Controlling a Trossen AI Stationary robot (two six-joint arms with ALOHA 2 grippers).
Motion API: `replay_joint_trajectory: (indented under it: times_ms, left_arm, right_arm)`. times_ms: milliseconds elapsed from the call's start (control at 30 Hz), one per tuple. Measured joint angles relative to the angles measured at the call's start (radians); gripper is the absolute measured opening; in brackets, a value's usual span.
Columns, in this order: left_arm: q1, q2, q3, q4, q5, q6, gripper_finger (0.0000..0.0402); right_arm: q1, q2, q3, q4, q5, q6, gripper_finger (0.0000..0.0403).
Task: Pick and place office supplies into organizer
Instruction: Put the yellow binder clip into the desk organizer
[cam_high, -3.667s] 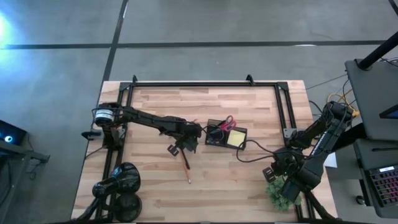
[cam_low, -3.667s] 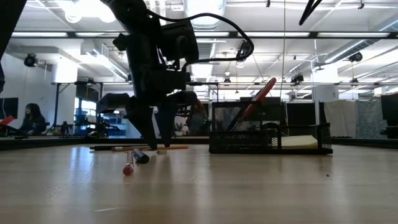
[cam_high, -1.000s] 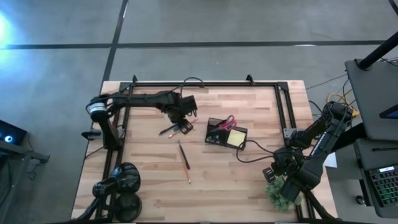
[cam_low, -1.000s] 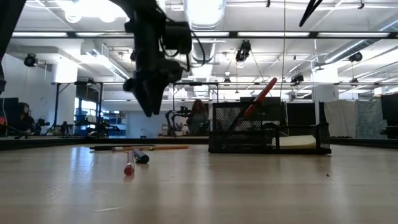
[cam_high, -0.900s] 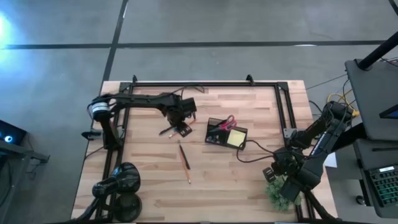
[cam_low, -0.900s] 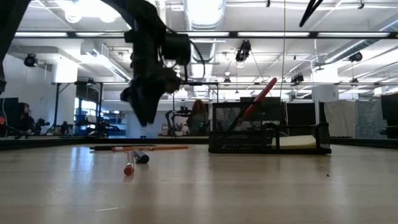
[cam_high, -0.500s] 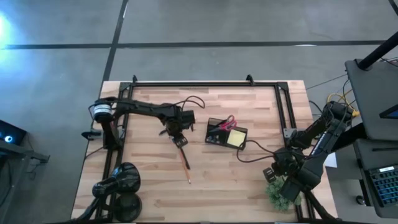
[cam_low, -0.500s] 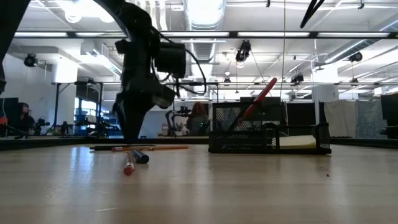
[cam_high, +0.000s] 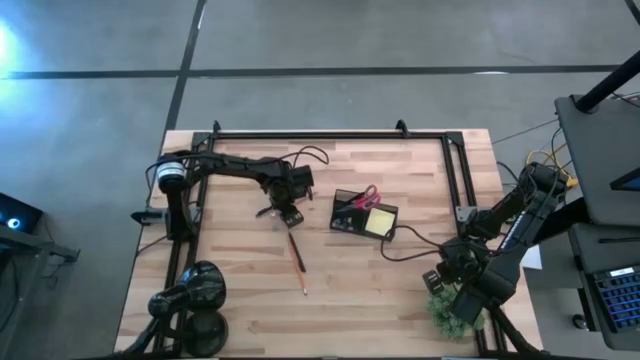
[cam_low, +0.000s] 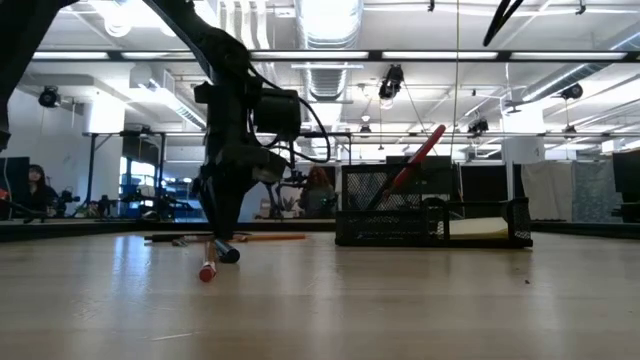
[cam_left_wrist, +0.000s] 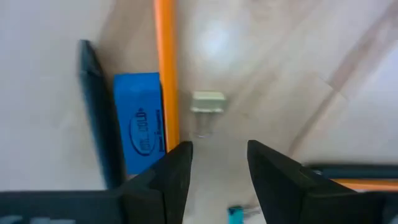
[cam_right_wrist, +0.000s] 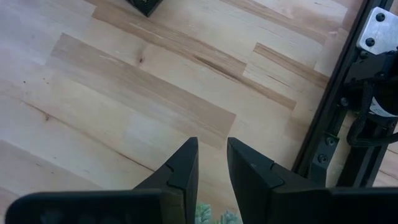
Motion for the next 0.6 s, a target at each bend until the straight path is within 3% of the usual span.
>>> replay_joint_trajectory:
  times_ms: [600]
  left_arm:
    - [-0.034,0.002,0.006,0.069,-0.134,0.042,0.0148]
  right_arm:
    - [0.0,0.0,-0.001,-0.002,0.0,0.0,0.0077]
